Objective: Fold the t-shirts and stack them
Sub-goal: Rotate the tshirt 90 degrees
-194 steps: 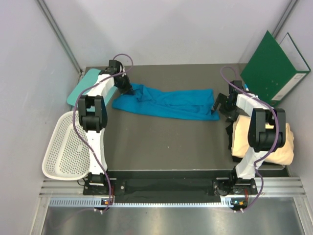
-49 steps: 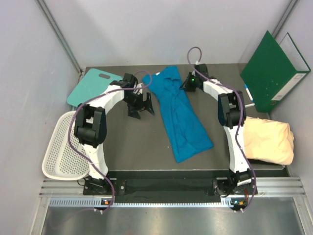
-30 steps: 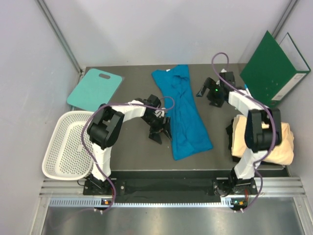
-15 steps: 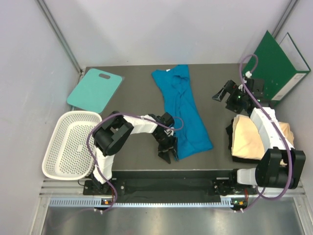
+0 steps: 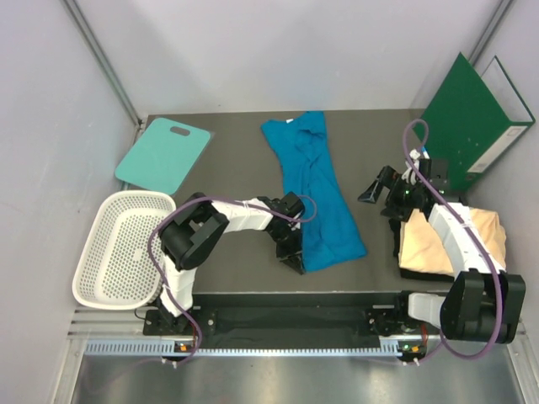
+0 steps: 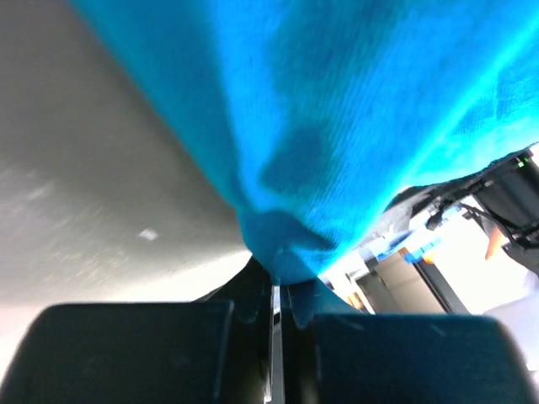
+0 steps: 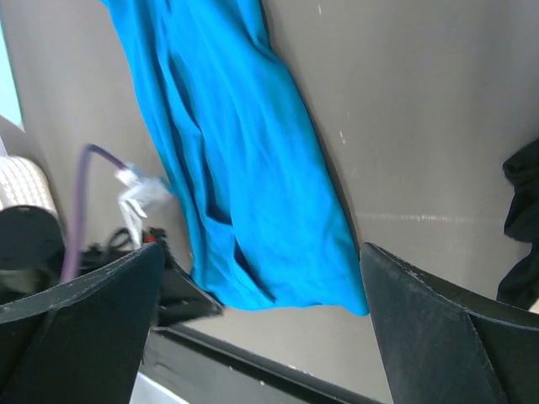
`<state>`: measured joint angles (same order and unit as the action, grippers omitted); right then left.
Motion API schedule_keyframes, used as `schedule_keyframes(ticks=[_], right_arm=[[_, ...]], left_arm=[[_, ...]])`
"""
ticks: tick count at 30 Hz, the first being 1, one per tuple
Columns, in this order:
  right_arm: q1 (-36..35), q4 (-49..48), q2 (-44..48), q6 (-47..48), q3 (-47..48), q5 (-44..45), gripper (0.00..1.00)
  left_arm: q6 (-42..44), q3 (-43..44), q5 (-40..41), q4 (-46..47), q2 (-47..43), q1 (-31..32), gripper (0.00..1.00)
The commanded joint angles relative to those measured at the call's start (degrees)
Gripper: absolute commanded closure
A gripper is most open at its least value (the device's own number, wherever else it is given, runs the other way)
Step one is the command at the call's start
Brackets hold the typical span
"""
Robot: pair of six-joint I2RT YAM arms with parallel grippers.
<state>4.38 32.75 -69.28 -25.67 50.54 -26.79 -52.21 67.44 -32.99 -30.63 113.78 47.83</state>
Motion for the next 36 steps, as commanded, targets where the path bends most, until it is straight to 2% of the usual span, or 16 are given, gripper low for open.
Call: schedule_keyframes(ticks=[1,6,13,18,19,20,21,22,23,24,28,31,32,34,35,36], right_arm=[[0.54,-1.11,1.43,2.47,-1.85,-1.96,0.00],[-1.13,0.99,-0.68,5.62,0.34,3.13,0.00],[-3.94,-1.02,-5.60,5.02,2.01,2.79,0.00],[-11.31,-2.08,-9.29,3.17,4.90,4.37,0.00],[-12.63,-1.90,-9.82,3.08,5.61,4.63,0.00],[-15.43,-1.73,-10.17,3.00,6.31,4.81,0.00],[-16.76,-1.64,-10.79,2.82,7.54,4.90,0.00],[-18.17,-1.55,-10.88,2.65,8.07,4.81,0.00],[-20.79,-0.94,-10.79,2.38,8.60,5.07,0.00],[-22.12,-0.50,-10.62,1.68,9.30,4.99,0.00],[-29.42,1.00,-9.65,0.01,8.52,3.32,0.02],[-34.43,-2.86,-8.25,-3.24,3.17,-0.36,0.17],[-36.62,-4.61,-7.98,-4.38,1.59,-1.16,0.34],[-38.47,-8.64,-7.37,-7.80,-2.11,-2.30,0.53],[-39.88,-9.80,-7.37,-9.73,-2.90,-2.05,0.68],[-40.59,-10.86,-7.19,-10.71,-3.86,-1.69,0.73]], left_arm=[[2.90,-4.68,16.38,-5.04,-3.29,-0.20,1.00],[2.99,-11.01,18.84,-9.35,-10.31,-0.20,1.00],[2.72,-16.55,20.60,-12.95,-15.51,-0.20,1.00],[3.16,-17.26,21.92,-16.38,-18.94,-0.20,1.00],[3.51,-16.30,23.49,-17.87,-19.64,-0.20,0.82],[3.77,-13.94,24.54,-20.49,-21.47,-0.11,0.58],[4.04,-12.52,25.69,-22.35,-22.54,-0.11,0.41],[4.22,-11.03,28.66,-23.67,-23.59,-0.11,0.13],[4.57,-8.14,29.99,-26.56,-25.51,-0.11,0.03],[4.74,-6.90,31.74,-27.72,-26.49,-0.20,0.01],[5.01,-2.49,37.64,-30.80,-29.57,-0.37,0.01],[4.04,-1.35,40.63,-32.29,-31.24,-0.81,0.01],[3.78,-1.26,40.99,-32.56,-32.12,-1.07,0.01],[2.90,-1.26,42.39,-32.82,-33.00,-1.60,0.01],[2.72,-1.26,42.66,-32.82,-34.05,-1.95,0.01],[2.03,-1.26,43.53,-32.82,-34.58,-2.04,0.01]])
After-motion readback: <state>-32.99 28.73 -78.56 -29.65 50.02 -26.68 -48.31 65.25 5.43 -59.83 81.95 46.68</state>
